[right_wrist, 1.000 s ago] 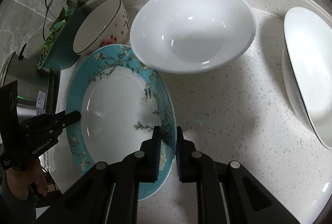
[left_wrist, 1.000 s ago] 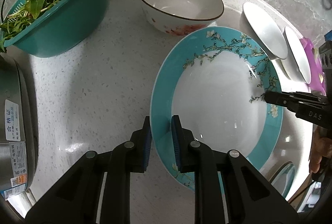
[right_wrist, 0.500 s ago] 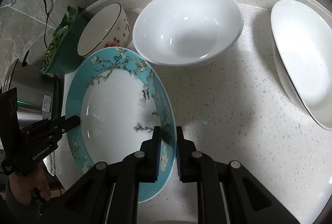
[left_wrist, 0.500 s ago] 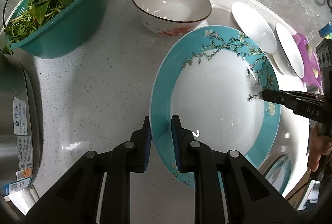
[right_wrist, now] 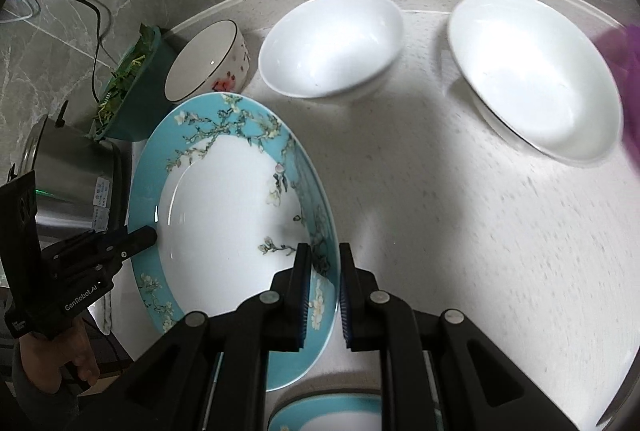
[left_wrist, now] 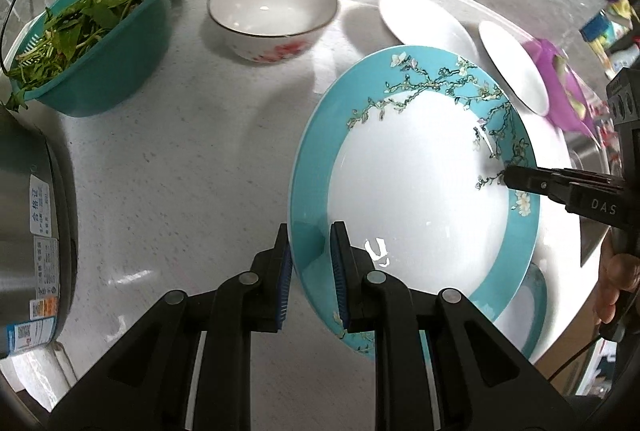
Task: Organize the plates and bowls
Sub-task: 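Lift the deeper teal floral plate with both grippers and carry it over the plate stack, then lower the teal plate onto the stack and open both grippers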
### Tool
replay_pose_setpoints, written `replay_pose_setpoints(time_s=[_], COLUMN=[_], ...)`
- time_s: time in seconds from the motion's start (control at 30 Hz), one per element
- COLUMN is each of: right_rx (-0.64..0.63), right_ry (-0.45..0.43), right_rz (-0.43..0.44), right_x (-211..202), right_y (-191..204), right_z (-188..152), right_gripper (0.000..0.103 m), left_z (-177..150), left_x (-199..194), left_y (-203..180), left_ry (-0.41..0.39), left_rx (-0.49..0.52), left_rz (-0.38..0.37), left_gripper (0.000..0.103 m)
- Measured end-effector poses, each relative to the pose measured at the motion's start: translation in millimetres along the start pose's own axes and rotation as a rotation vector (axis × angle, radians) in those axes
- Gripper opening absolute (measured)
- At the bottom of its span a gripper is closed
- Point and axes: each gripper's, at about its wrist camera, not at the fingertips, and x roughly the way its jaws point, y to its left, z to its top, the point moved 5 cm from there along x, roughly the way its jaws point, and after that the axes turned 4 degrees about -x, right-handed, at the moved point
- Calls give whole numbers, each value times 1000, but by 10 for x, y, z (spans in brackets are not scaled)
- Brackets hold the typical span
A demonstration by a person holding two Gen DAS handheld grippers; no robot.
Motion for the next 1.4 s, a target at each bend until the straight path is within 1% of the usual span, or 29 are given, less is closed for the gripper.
replay_pose_setpoints(time_s=[0.2, 0.4, 0.57, 0.8, 0.93, 1.07, 1.17, 1.4], right_rx=[27, 36, 18, -17, -25, -23, -25, -24], right_ry=[-16, -20, -13, -4, 8, 23, 31, 48], right_rz=[-21, -16, 7, 35, 46, 53, 50, 36], right_x=[-216, -436, -578, -749, -765, -751, -740, -645], right_y=[-83, -201, -289, -432, -528, -634, -700, -820], right_z=[-256, -533, -778, -1137, -1339, -1523, -1624, -1778], right_gripper=[15, 15, 15, 15, 15, 15, 15, 15], left_z=[-234, -599, -921, -1470, -1715, -1970, -2066, -2160], left_x=[-100, -224, -235, -278, -188, -107, -53, 189], left_y=[-285, -608, -830, -1195, -1412, -1545, -1625, -1760], left_ry=[9, 13, 28, 38, 55, 71, 75, 96], left_rx=[44, 54, 34, -13, -29, -45, -46, -51], left_rz=[-13, -9, 5, 19, 26, 26, 30, 42], left_gripper=[16, 16, 16, 17, 17, 17, 17, 18])
